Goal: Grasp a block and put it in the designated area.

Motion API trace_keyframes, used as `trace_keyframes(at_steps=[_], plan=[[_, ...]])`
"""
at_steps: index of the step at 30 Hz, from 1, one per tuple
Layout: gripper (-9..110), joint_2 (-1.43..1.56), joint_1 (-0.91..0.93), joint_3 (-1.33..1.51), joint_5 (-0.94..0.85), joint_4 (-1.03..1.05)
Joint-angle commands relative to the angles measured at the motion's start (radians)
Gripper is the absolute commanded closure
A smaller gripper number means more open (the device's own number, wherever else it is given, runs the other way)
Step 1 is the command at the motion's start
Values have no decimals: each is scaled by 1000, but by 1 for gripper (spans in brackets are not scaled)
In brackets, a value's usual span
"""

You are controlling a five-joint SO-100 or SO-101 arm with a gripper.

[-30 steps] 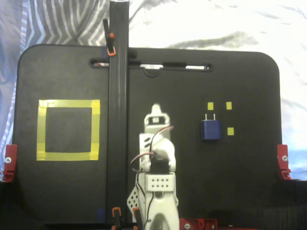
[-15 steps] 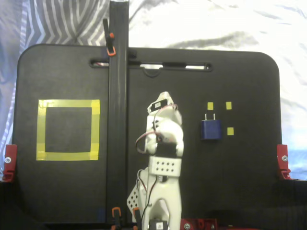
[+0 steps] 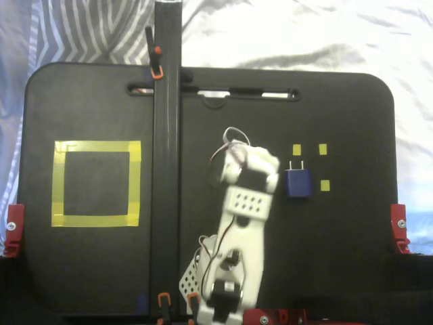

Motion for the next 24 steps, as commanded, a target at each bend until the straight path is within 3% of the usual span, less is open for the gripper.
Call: trace_keyframes(at_steps=[1, 6, 13, 24], plan=[[102, -43, 60, -94, -175, 101], [102, -110, 186, -173, -428, 222], [102, -186, 354, -209, -672, 216], [102, -405, 471, -288, -696, 55]])
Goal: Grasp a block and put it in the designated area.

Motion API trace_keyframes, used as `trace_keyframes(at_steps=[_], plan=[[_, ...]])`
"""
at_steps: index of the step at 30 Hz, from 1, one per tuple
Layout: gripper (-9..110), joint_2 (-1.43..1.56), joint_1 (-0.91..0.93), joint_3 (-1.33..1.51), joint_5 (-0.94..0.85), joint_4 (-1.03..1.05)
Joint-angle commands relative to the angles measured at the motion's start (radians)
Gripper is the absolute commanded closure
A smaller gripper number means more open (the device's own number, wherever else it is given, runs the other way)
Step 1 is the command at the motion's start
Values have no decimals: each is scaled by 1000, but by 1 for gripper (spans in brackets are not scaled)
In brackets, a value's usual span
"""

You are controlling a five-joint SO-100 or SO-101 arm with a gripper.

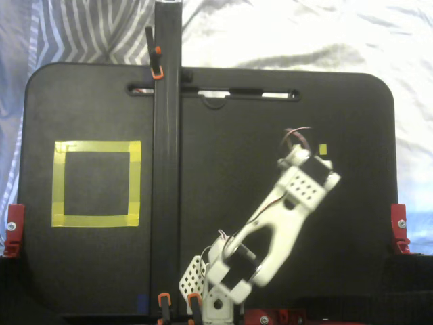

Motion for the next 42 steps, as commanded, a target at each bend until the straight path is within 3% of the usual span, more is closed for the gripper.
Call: trace_keyframes(at_steps=[1, 11, 26, 30, 35, 42], plan=[[102, -40, 38, -38, -5, -51], [102, -170, 127, -43, -14, -201], [99, -187, 126, -41, -9, -167], [78, -187, 126, -41, -11, -170], [65, -190, 123, -41, -15, -198], [63, -216, 121, -41, -18, -229]])
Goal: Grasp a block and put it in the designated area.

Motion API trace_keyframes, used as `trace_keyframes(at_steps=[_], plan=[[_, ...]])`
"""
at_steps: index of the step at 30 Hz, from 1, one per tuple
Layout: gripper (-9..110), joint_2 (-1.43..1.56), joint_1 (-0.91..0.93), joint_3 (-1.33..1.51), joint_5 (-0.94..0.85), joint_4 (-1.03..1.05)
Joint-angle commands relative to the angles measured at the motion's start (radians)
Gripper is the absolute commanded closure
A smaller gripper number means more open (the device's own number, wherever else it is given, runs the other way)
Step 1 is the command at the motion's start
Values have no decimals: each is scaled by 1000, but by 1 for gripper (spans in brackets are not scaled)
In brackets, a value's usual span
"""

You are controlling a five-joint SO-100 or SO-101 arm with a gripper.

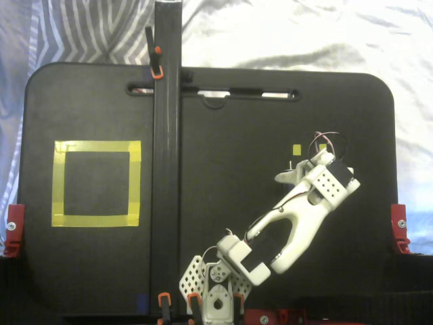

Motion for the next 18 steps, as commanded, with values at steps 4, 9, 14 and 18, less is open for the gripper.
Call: trace_keyframes(at_steps=[4, 9, 14, 18], plan=[[63, -25, -5, -32, -15, -12], [63, -64, -5, -31, -20, -14], [63, -106, -5, -29, -29, -32], [63, -143, -5, -29, -40, -58]])
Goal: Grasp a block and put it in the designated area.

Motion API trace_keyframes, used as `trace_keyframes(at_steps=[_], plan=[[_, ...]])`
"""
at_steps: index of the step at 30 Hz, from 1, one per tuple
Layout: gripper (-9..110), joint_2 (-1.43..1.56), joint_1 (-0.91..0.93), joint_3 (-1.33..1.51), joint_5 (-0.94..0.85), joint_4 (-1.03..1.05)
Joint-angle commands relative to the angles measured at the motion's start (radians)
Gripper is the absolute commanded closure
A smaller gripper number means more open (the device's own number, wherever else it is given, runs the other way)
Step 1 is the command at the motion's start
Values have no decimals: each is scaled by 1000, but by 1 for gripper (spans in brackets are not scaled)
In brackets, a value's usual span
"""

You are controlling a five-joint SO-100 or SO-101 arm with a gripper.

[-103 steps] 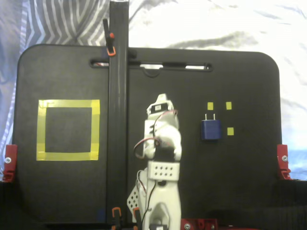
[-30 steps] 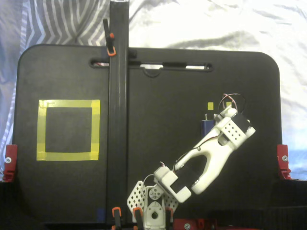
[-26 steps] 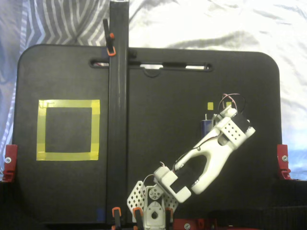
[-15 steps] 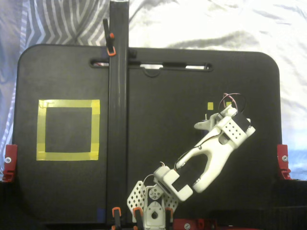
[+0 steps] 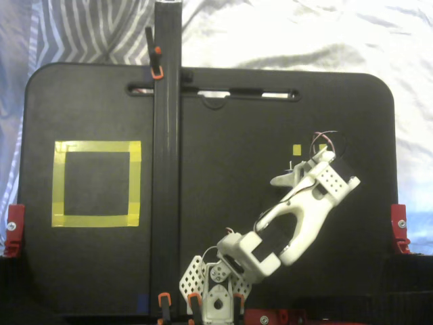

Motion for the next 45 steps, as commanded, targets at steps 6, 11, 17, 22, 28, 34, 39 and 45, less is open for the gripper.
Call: trace_keyframes(at_steps=[6, 11, 17, 22, 28, 34, 39, 45], plan=[[63, -41, -9, -29, -20, -29], [63, -60, -12, -29, -28, -34], [76, -66, -15, -20, -29, -37], [81, -66, -17, -8, -31, -54], [81, -66, -18, -2, -32, -54], [81, -48, -20, -2, -32, -44], [81, 21, -34, -2, -23, -8], [81, 124, -69, -3, 20, 46]])
